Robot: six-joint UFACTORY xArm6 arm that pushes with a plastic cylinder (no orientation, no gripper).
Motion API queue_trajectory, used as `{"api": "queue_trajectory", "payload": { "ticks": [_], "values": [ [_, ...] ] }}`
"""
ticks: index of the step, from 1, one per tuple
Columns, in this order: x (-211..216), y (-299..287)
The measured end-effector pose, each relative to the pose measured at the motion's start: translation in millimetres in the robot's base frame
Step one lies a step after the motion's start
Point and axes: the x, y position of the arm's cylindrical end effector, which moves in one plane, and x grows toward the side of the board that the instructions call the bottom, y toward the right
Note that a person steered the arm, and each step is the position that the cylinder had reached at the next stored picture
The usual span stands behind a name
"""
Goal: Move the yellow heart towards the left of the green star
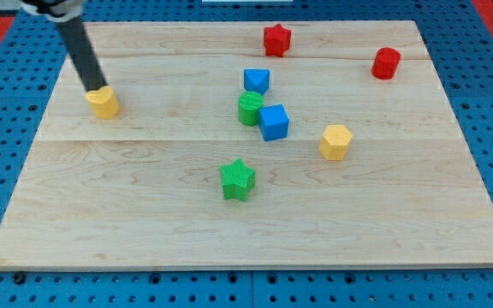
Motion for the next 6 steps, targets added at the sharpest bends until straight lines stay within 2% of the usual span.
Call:
{"api": "queue_trajectory", "payload": {
  "ticks": [1, 2, 3, 4, 5, 6],
  "values": [
    [33.4, 17.1],
    [69.6, -9.1],
    [108.8, 27.6],
    [116.4, 66.5],
    [117.5, 52.4],
    [77.5, 24.2]
  ]
}}
